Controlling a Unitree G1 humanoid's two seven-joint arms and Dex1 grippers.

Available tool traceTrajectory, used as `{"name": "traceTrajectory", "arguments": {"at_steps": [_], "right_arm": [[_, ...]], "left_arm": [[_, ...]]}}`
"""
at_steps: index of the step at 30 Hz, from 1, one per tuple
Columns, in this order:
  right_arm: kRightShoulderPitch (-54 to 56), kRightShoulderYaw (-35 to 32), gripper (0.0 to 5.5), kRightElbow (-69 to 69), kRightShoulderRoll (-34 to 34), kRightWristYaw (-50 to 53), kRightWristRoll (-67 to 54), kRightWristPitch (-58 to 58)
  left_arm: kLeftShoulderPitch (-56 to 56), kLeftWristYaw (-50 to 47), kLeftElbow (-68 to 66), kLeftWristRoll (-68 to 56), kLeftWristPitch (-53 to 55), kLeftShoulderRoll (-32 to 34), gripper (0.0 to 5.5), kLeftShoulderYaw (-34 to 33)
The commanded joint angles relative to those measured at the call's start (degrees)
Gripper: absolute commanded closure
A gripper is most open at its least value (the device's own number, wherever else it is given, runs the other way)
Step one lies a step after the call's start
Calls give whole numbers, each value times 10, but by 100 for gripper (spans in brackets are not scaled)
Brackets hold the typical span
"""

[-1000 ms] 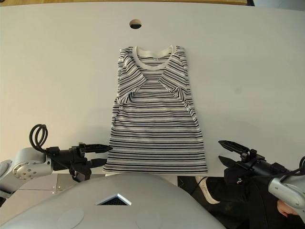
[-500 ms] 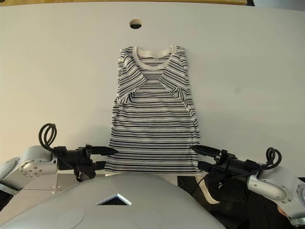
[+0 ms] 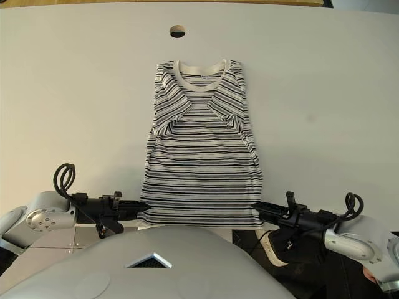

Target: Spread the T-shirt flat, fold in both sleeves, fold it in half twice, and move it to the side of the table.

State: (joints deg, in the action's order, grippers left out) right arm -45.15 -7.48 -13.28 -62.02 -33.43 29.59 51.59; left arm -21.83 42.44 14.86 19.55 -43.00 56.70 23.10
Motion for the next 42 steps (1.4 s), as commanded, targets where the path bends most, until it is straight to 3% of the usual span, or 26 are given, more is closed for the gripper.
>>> {"name": "traceTrajectory", "arguments": {"at_steps": [1, 7, 15, 21, 30, 42], "right_arm": [[13, 14, 527, 8, -11, -14, 6, -1], [26, 22, 538, 21, -10, -16, -22, 0], [90, 53, 538, 101, 17, -24, -230, -15], [256, 78, 538, 119, 144, 29, -289, -107], [448, 105, 538, 245, 281, 126, -201, -185], [611, 121, 538, 451, 341, 246, -112, -206]], "left_arm": [[-2, 3, -10, 6, 5, 5, 526, -4], [7, -2, -19, -70, 12, -10, 537, -12], [56, -1, -78, -234, 28, -85, 537, -23], [129, -43, -142, -262, 75, -177, 537, -64], [307, -145, -356, -161, 106, -276, 537, -108], [555, -254, -695, -11, 52, -362, 537, -61]]}}
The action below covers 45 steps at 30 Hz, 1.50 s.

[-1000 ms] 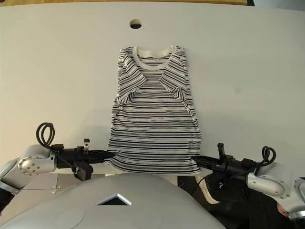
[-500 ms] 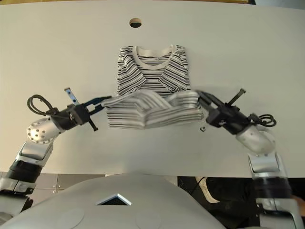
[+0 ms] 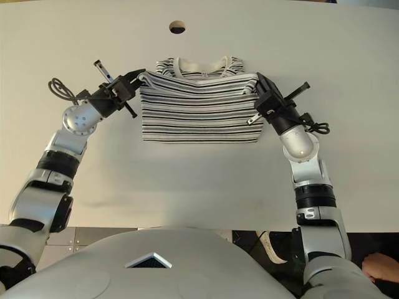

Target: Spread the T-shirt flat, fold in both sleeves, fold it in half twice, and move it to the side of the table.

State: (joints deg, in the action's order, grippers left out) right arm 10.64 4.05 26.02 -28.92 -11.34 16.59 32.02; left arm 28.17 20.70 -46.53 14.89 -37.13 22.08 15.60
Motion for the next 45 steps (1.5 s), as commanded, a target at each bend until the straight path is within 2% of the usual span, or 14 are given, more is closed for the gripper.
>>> {"name": "traceTrajectory", "arguments": {"at_steps": [1, 6, 7, 12, 17, 23, 29, 35, 37, 41, 45], "right_arm": [[69, 11, 538, 81, 13, 32, 24, -9], [134, 35, 538, 187, 26, 68, 54, -1], [144, 41, 518, 207, 30, 72, 58, 0], [186, 69, 432, 292, 48, 96, 78, 10], [206, 79, 337, 325, 53, 107, 77, 23], [236, 73, 236, 351, 50, 98, 64, 20], [322, 36, 133, 443, 64, 86, 24, -64], [349, -27, 38, 484, 83, 86, -43, -134], [345, -39, 3, 485, 87, 87, -55, -140], [295, -28, 0, 445, 85, 83, -49, -72], [154, 40, 0, 221, 12, 93, 49, 29]], "left_arm": [[67, -52, -107, 48, -8, -19, 537, 18], [103, -104, -197, 85, 3, -37, 537, 35], [106, -113, -211, 91, 12, -39, 540, 37], [109, -130, -241, 83, 25, -48, 454, 22], [117, -82, -232, 20, -3, -65, 370, -27], [133, -58, -238, -5, 9, -81, 282, -49], [181, -124, -277, 14, 108, -101, 190, -48], [190, -187, -307, 14, 214, -94, 106, -66], [189, -210, -311, 3, 242, -83, 75, -86], [172, -232, -300, -33, 229, -52, 13, -139], [103, -206, -231, -82, 101, -25, 1, -186]]}}
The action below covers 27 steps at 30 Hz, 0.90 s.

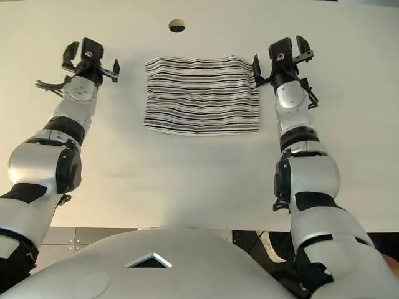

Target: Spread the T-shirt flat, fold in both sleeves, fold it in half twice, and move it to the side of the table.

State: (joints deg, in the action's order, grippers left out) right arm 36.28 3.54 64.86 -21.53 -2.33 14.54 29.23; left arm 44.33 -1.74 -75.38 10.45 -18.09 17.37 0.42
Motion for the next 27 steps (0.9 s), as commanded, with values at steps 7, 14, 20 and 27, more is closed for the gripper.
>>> {"name": "traceTrajectory", "arguments": {"at_steps": [7, 14, 20, 27], "right_arm": [[-235, 131, 0, -340, -170, -51, 230, 21], [-216, 192, 0, -333, -197, -88, 276, 24], [-326, 202, 0, -529, -282, -173, 235, 56], [-430, 296, 0, -784, -253, -285, 211, 46]], "left_arm": [[-248, 11, 349, -112, -152, -23, 1, -75], [-339, 2, 538, -68, -104, -61, 1, -41], [-381, -2, 623, -1, -90, -55, 1, -10], [-426, -7, 679, 22, -79, -40, 1, -28]]}}
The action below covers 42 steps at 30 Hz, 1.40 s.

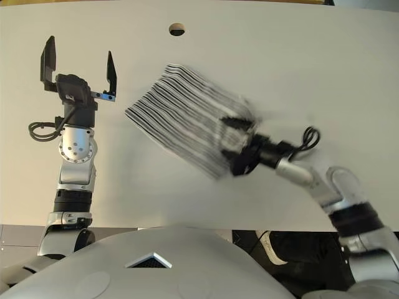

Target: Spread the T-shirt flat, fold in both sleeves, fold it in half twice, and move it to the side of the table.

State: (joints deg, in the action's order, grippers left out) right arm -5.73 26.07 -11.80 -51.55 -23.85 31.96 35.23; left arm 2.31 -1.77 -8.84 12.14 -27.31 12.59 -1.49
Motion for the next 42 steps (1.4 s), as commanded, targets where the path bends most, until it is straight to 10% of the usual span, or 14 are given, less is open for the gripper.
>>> {"name": "traceTrajectory", "arguments": {"at_steps": [1, 7, 17, 28, 42], "right_arm": [[11, 98, 0, -8, 88, -77, 53, -17], [94, 159, 0, 94, 292, -10, 106, -64], [122, -43, 0, -21, 197, -57, -175, -106], [277, 22, 0, 431, 283, 100, 12, -70], [261, -49, 0, 398, 225, 148, -20, -35]], "left_arm": [[-7, -7, 15, 5, 13, 8, 1, -10], [5, -15, 0, 4, 7, 16, 1, -25], [6, 0, 22, 4, -2, 29, 1, -20], [12, 12, 31, 4, -1, 24, 1, -4], [20, 15, -15, 2, -13, 55, 1, -17]]}}
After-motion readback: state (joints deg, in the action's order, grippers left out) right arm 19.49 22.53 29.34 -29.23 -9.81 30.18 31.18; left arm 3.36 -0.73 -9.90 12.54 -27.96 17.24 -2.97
